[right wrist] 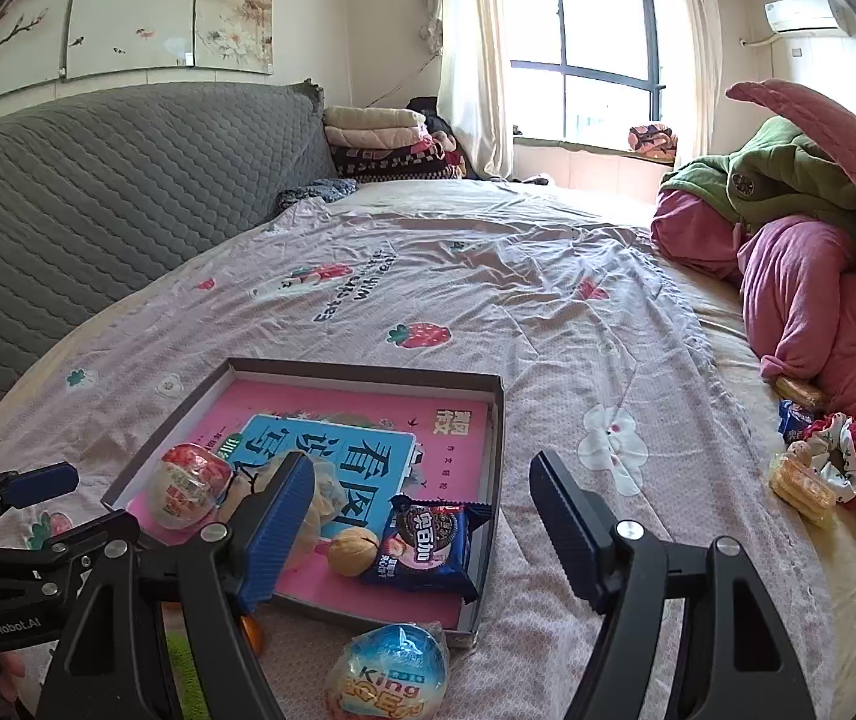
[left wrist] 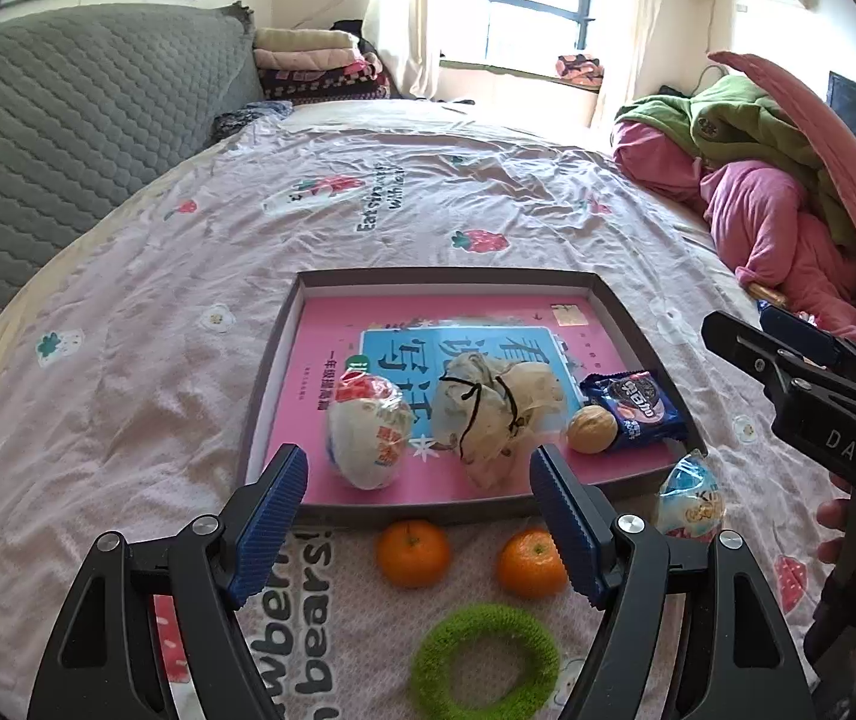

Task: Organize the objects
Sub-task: 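Withdraw both open tools from the tray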

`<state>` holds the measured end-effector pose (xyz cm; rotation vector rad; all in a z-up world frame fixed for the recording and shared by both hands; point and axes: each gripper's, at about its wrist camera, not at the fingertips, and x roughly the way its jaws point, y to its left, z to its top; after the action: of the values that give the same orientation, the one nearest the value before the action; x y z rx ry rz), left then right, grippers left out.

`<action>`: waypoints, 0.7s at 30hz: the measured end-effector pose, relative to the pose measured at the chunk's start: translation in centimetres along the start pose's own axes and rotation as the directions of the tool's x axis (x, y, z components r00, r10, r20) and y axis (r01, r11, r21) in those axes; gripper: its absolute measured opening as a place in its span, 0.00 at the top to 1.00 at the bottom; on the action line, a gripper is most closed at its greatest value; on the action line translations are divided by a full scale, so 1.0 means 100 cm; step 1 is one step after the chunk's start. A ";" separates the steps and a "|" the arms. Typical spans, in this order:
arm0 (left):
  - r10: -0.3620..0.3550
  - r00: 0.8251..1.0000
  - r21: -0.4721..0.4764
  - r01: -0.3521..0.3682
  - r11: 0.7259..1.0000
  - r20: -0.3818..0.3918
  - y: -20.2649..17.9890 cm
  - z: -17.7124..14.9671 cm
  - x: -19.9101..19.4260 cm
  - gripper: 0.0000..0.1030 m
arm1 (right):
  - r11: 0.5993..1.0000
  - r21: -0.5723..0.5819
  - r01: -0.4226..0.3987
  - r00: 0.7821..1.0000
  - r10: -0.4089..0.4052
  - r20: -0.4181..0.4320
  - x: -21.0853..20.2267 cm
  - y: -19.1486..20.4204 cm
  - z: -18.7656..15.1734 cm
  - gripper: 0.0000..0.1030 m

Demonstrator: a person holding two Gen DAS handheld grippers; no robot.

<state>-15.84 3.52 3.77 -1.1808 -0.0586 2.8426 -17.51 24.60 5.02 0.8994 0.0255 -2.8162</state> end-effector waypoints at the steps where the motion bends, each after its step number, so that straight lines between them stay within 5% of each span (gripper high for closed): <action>1: 0.005 1.000 -0.001 -0.005 1.000 0.002 0.001 -0.001 -0.003 0.25 | 1.000 0.000 -0.002 1.000 0.002 0.006 -0.002 0.000 0.000 0.28; 21: 0.016 1.000 0.006 -0.016 1.000 -0.006 0.004 -0.020 -0.026 0.25 | 1.000 -0.008 -0.009 1.000 0.010 0.016 -0.021 0.008 -0.012 0.28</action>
<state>-12.60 2.94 4.19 -1.1943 -0.0403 2.8511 -14.94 24.26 5.27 0.8733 0.0305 -2.8121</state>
